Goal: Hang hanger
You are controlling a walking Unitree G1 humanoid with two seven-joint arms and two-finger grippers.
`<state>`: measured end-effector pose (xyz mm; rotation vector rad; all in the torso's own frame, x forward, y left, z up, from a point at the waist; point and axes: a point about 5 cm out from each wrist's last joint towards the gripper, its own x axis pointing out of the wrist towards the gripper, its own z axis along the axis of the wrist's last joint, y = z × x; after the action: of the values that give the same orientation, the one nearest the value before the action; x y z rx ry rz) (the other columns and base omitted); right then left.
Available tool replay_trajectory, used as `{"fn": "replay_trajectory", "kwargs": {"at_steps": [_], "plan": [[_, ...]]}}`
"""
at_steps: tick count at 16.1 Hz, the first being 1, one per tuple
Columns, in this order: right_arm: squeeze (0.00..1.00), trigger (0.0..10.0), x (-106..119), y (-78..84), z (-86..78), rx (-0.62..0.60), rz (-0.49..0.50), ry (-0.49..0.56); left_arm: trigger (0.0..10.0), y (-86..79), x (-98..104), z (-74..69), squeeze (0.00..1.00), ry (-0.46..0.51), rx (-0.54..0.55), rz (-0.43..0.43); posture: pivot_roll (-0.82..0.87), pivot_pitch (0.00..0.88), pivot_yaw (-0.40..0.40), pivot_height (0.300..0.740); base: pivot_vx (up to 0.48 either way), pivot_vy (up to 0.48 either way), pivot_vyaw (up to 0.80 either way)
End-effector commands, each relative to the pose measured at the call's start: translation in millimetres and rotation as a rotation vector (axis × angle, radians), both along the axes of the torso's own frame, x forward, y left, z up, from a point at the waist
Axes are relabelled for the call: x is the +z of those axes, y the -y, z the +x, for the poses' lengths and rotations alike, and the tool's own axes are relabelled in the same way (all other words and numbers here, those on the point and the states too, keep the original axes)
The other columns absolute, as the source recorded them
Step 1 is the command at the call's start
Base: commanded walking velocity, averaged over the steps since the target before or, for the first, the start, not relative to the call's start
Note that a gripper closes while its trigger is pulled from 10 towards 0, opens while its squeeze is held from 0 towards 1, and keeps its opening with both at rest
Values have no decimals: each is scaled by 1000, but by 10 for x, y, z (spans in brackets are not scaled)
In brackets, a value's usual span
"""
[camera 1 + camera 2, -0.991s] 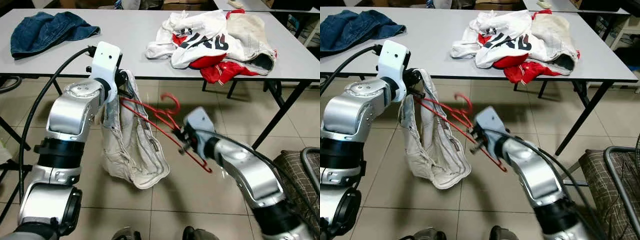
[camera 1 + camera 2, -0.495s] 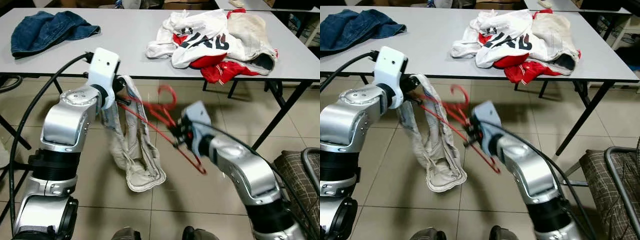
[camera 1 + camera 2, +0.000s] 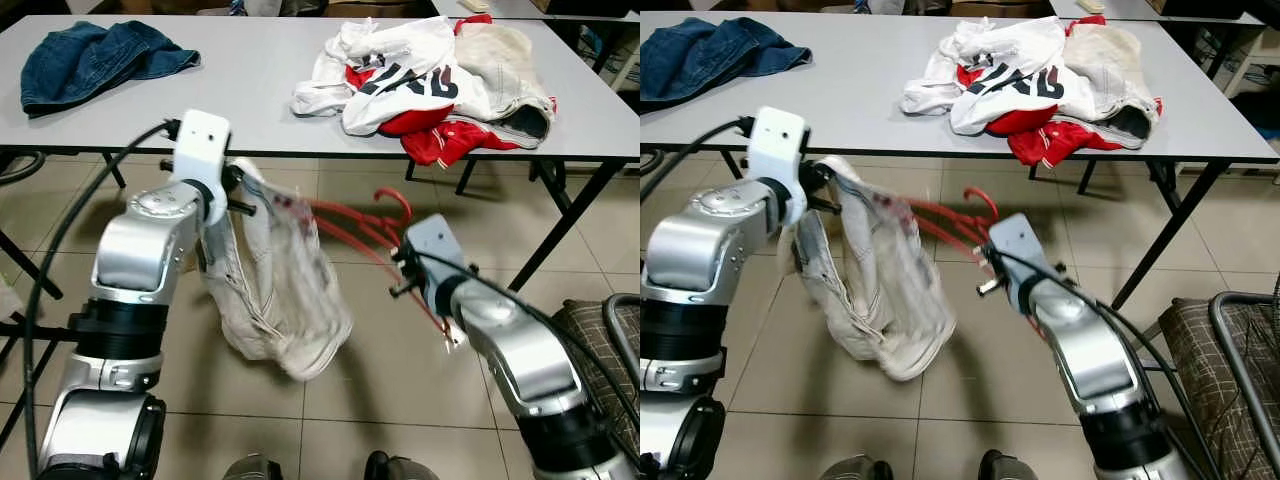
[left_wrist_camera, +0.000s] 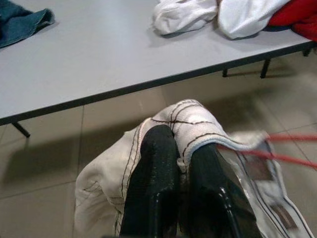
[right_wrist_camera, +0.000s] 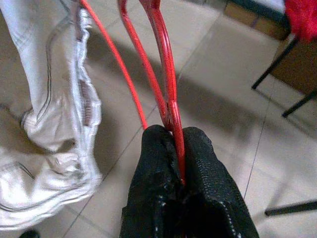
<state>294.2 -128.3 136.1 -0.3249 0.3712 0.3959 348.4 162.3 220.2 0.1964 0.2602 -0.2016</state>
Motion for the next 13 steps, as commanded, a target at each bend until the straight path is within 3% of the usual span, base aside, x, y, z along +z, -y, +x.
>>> {"fn": "replay_trajectory", "kwargs": {"at_steps": [1, 4, 5, 7, 10, 13], "plan": [[0, 10000, 58, -60, 24, 37, 27, 34, 10000, 76, 124, -25, 0, 58, -47, -17, -60, 88, 39, 740, 0, 0, 0], [0, 10000, 68, -363, -95, 259, 129, 8, 10000, 149, 84, -26, 0, 49, -46, -26, -52, 76, 32, 740, 0, 0, 0], [0, 10000, 77, -379, -134, 294, 133, 8, 10000, 123, 66, -16, 0, 44, -20, -23, -52, 75, 32, 740, 0, 0, 0], [0, 10000, 132, -326, -173, 314, 141, 27, 10000, 43, 23, 30, 0, 31, 46, -15, -50, 67, 37, 740, 0, 0, 0], [0, 10000, 181, -158, -163, 275, 124, 35, 10000, 3, -13, 61, 0, 23, 67, 34, -51, 63, 47, 740, 0, 0, 0], [0, 10000, 206, -71, -251, 338, 115, 13, 10000, -15, -8, 79, 0, 25, 73, 47, -49, 64, 55, 740, 0, 0, 0]]}}
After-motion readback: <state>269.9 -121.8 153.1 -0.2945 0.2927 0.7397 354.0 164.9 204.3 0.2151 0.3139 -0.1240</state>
